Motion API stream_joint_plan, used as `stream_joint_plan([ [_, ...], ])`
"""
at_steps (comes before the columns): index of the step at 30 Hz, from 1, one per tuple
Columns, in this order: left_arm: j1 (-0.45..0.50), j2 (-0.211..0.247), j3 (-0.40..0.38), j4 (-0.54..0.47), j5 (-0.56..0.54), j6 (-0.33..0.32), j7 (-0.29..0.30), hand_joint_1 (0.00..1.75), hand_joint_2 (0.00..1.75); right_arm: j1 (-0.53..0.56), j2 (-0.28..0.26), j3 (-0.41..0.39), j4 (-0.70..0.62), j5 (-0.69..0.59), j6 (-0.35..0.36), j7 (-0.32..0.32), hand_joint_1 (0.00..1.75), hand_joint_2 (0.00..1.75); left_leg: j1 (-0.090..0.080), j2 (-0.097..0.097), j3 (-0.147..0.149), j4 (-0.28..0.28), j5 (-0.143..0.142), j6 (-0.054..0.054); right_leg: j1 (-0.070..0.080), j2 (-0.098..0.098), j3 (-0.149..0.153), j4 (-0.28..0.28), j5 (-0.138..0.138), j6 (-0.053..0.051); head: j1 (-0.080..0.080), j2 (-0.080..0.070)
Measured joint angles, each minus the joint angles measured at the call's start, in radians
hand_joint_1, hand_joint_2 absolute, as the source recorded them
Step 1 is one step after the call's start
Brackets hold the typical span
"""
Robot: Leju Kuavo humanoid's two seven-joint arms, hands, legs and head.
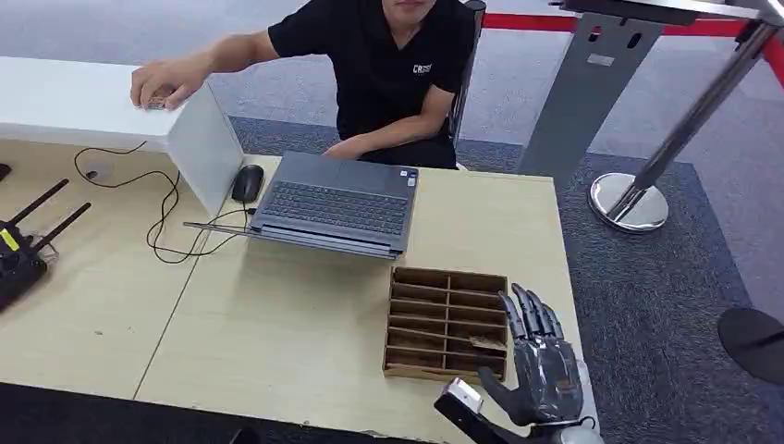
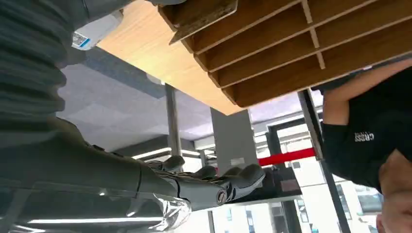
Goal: Pass the card to the sensor for recognition and then transmit it.
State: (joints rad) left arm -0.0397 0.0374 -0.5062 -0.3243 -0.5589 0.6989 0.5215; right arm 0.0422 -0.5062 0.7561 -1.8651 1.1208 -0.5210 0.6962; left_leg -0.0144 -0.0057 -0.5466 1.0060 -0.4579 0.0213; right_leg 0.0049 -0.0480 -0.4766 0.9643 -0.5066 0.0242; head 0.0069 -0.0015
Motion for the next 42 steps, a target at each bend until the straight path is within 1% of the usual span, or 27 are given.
stream_joint_plan([
  [7,0.0,-0.002,0.0,0.001,0.003,0.0,0.0,0.0,1.75,-0.003,0.026,0.015,0.045,0.04,-0.057,0.0,0.0,1.75,0.0,0.0,0.0,0.0,0.0,0.0,0.0,0.0,0.0,0.0,0.0,0.0,0.0,0.0],
  [15,0.0,-0.003,-0.001,0.003,0.006,0.0,0.0,0.0,1.75,-0.002,0.046,0.016,0.079,0.083,-0.044,0.0,0.0,1.75,0.0,0.0,0.0,0.0,0.0,0.0,0.0,0.0,0.0,0.0,0.0,0.0,0.0,0.0],
  [20,0.0,-0.003,-0.001,0.004,0.009,0.0,0.0,0.0,1.75,-0.002,0.056,0.014,0.112,0.083,-0.048,0.0,0.0,1.75,0.0,0.0,0.0,0.0,0.0,0.0,0.0,0.0,0.0,0.0,0.0,0.0,0.0,0.0],
  [31,0.0,-0.003,-0.003,0.005,0.021,0.0,0.001,0.0,1.75,0.002,0.077,-0.005,0.178,0.109,-0.073,0.002,0.0,1.75,0.0,0.0,0.0,0.0,0.0,0.0,0.0,0.0,0.0,0.0,0.0,0.0,0.0,0.0],
  [42,0.0,-0.003,-0.009,0.005,0.027,0.0,0.007,0.0,1.75,0.018,0.109,-0.061,0.216,0.187,-0.124,0.002,0.0,1.75,0.0,0.0,0.0,0.0,0.0,0.0,0.0,0.0,0.0,0.0,0.0,0.0,0.0,0.0],
])
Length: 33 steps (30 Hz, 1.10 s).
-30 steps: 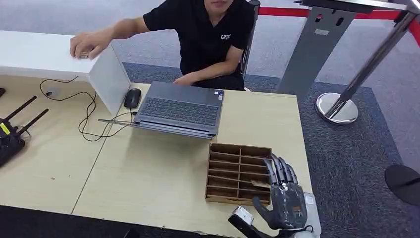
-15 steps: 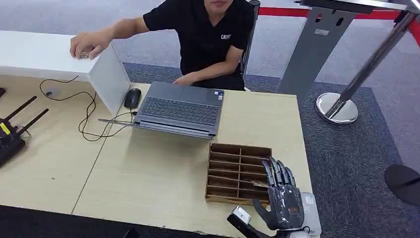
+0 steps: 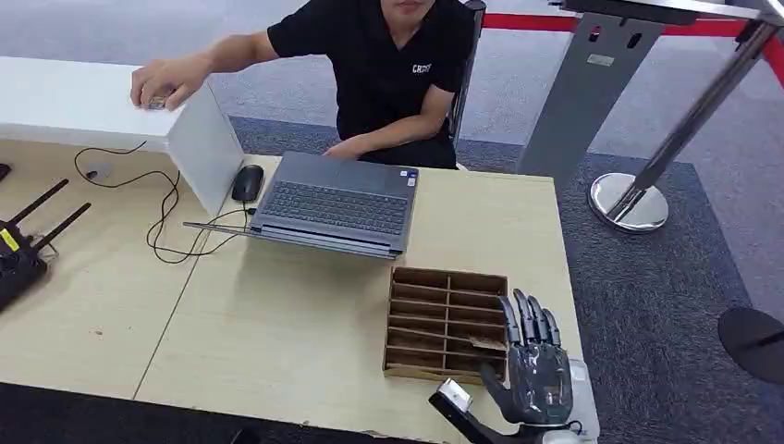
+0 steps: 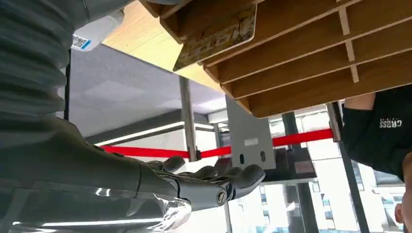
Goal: Pass the card to the sensor for recognition and then transmit it.
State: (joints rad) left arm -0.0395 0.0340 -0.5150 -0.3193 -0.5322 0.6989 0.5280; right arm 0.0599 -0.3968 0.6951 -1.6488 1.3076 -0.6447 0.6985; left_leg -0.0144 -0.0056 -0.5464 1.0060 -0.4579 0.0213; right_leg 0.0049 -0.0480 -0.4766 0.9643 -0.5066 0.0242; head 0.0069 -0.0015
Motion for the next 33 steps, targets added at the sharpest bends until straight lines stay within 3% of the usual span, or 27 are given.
stream_joint_plan([
  [10,0.0,0.0,-0.004,0.0,0.001,0.0,0.0,0.0,1.75,0.01,0.028,-0.046,0.013,0.032,-0.02,0.0,0.0,1.75,0.0,0.0,0.0,0.0,0.0,0.0,0.0,0.0,0.0,0.0,0.0,0.0,0.0,0.0],
  [30,0.0,0.0,-0.01,0.0,0.009,0.0,0.003,0.0,1.75,0.006,0.048,-0.047,0.037,0.02,-0.021,0.0,0.0,1.75,0.0,0.0,0.0,0.0,0.0,0.0,0.0,0.0,0.0,0.0,0.0,0.0,0.0,0.0],
  [31,0.0,0.0,-0.01,0.0,0.009,0.0,0.003,0.0,1.75,0.006,0.048,-0.047,0.037,0.019,-0.021,0.0,0.19,1.75,0.0,0.0,0.0,0.0,0.0,0.0,0.0,0.0,0.0,0.0,0.0,0.0,0.0,0.0],
  [32,0.0,0.0,-0.01,0.0,0.009,0.0,0.003,0.0,1.75,0.005,0.049,-0.047,0.038,0.017,-0.021,0.0,0.56,1.75,0.0,0.0,0.0,0.0,0.0,0.0,0.0,0.0,0.0,0.0,0.0,0.0,0.0,0.0],
  [33,0.0,0.0,-0.01,0.0,0.009,0.0,0.003,0.0,1.75,0.005,0.05,-0.047,0.039,0.013,-0.021,0.0,1.26,1.75,0.0,0.0,0.0,0.0,0.0,0.0,0.0,0.0,0.0,0.0,0.0,0.0,0.0,0.0],
])
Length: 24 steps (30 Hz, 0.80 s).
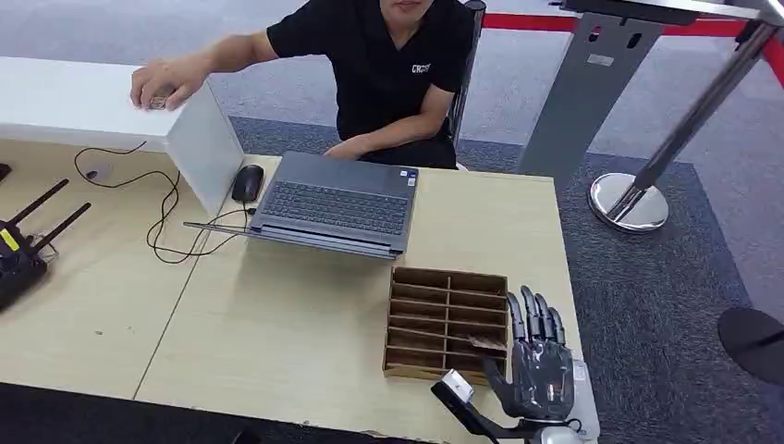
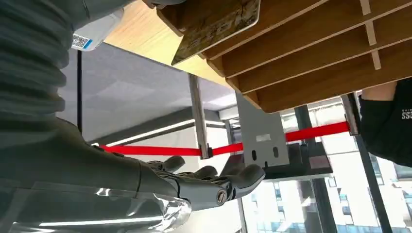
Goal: Pass the card to the sensor for recognition and then transmit it.
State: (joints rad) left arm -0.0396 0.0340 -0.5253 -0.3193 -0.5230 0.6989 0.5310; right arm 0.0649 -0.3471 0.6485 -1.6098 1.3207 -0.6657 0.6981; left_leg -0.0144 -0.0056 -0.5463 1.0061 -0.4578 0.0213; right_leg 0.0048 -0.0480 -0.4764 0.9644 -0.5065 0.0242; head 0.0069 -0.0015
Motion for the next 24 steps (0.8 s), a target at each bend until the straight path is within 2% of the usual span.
stream_joint_plan([
  [1,0.0,0.0,0.0,0.0,0.0,0.0,0.0,0.0,1.75,0.0,0.0,0.0,0.0,-0.001,0.0,0.0,1.45,1.75,0.0,0.0,0.0,0.0,0.0,0.0,0.0,0.0,0.0,0.0,0.0,0.0,0.0,0.0],
  [2,0.0,0.0,0.0,0.0,0.0,0.0,0.0,0.0,1.75,0.0,0.001,0.0,0.001,-0.001,0.0,0.0,1.4,1.75,0.0,0.0,0.0,0.0,0.0,0.0,0.0,0.0,0.0,0.0,0.0,0.0,0.0,0.0],
  [3,0.0,0.0,0.0,0.0,0.0,0.0,0.001,0.0,1.75,-0.001,0.001,0.0,0.002,-0.002,0.0,0.0,1.52,1.75,0.0,0.0,0.0,0.0,0.0,0.0,0.0,0.0,0.0,0.0,0.0,0.0,0.0,0.0],
  [13,0.0,0.0,0.0,0.0,0.0,0.0,0.004,0.0,1.75,-0.001,0.003,-0.001,0.007,-0.002,0.0,0.0,1.48,1.75,0.0,0.0,0.0,0.0,0.0,0.0,0.0,0.0,0.0,0.0,0.0,0.0,0.0,0.0],
  [14,0.0,0.0,0.0,0.0,0.0,0.0,0.004,0.0,1.75,-0.001,0.003,-0.001,0.007,-0.002,0.0,0.0,1.55,1.75,0.0,0.0,0.0,0.0,0.0,0.0,0.0,0.0,0.0,0.0,0.0,0.0,0.0,0.0],
  [15,0.0,0.0,0.0,0.0,0.0,0.0,0.005,0.0,1.75,-0.001,0.003,-0.001,0.007,-0.002,0.0,0.0,1.75,1.75,0.0,0.0,0.0,0.0,0.0,0.0,0.0,0.0,0.0,0.0,0.0,0.0,0.0,0.0],
  [24,0.001,0.0,0.0,0.0,-0.002,0.0,0.008,0.0,1.75,-0.007,0.003,-0.003,0.007,-0.01,-0.003,0.0,1.75,1.75,0.0,0.0,0.0,0.0,0.0,0.0,0.0,0.0,0.0,0.0,0.0,0.0,0.0,0.0],
])
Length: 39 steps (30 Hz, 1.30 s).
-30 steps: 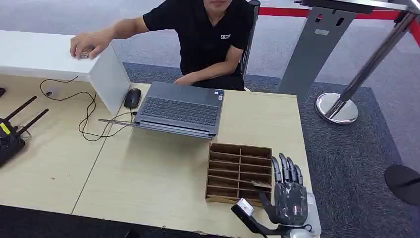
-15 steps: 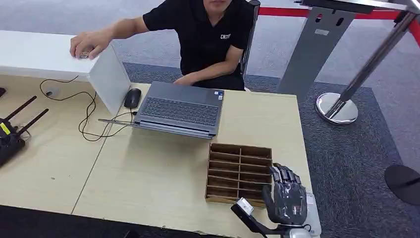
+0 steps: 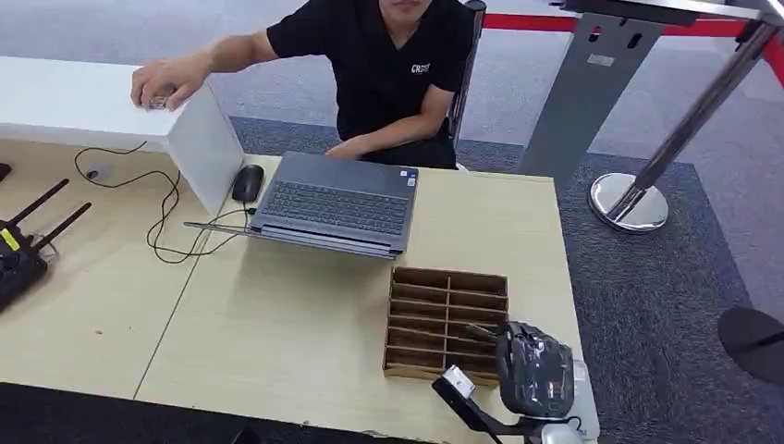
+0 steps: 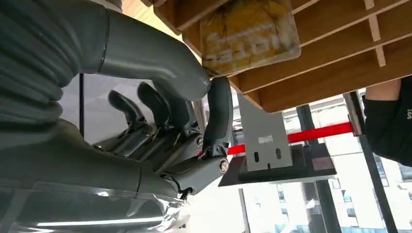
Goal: Pass the card to the sensor for recognition and then transmit it.
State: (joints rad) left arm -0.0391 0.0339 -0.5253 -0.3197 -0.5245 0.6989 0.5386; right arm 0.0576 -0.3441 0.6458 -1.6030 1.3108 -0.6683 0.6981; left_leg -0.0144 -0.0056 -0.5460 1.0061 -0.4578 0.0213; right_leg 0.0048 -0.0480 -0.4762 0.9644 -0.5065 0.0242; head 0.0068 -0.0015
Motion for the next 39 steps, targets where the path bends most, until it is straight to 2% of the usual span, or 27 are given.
stream_joint_plan([
  [2,0.0,0.0,0.0,0.0,-0.002,0.0,0.0,0.0,1.75,0.0,0.0,0.0,0.0,0.002,0.0,0.0,1.75,1.75,0.0,0.0,0.0,0.0,0.0,0.0,0.0,0.0,0.0,0.0,0.0,0.0,0.0,0.0],
  [3,0.0,0.0,0.0,0.0,-0.003,0.0,0.0,0.0,1.75,0.0,0.0,0.0,0.0,0.003,0.0,0.0,0.3,1.75,0.0,0.0,0.0,0.0,0.0,0.0,0.0,0.0,0.0,0.0,0.0,0.0,0.0,0.0],
  [4,0.0,0.0,0.0,0.0,-0.005,0.0,0.0,0.0,1.75,0.0,0.0,-0.001,0.0,0.008,0.0,0.0,0.42,1.75,0.0,0.0,0.0,0.0,0.0,0.0,0.0,0.0,0.0,0.0,0.0,0.0,0.0,0.0],
  [6,0.0,0.0,0.0,0.0,-0.006,0.0,0.0,0.0,1.75,0.0,0.0,-0.003,0.0,0.01,-0.001,0.0,0.38,1.75,0.0,0.0,0.0,0.0,0.0,0.0,0.0,0.0,0.0,0.0,0.0,0.0,0.0,0.0],
  [7,0.0,0.0,0.0,0.0,-0.006,0.0,0.0,0.0,1.75,0.0,0.0,-0.004,0.0,0.01,-0.001,0.0,0.05,1.75,0.0,0.0,0.0,0.0,0.0,0.0,0.0,0.0,0.0,0.0,0.0,0.0,0.0,0.0],
  [9,0.0,0.0,0.0,0.0,-0.008,0.0,0.0,0.0,1.75,0.0,0.0,-0.005,0.0,0.01,0.0,0.0,0.0,1.75,0.0,0.0,0.0,0.0,0.0,0.0,0.0,0.0,0.0,0.0,0.0,0.0,0.0,0.0],
  [39,0.0,0.0,0.0,0.0,-0.012,0.0,0.0,0.0,1.75,0.0,0.0,-0.007,0.0,0.032,-0.002,0.0,0.0,1.75,0.0,0.0,0.0,0.0,0.0,0.0,0.0,0.0,0.0,0.0,0.0,0.0,0.0,0.0],
])
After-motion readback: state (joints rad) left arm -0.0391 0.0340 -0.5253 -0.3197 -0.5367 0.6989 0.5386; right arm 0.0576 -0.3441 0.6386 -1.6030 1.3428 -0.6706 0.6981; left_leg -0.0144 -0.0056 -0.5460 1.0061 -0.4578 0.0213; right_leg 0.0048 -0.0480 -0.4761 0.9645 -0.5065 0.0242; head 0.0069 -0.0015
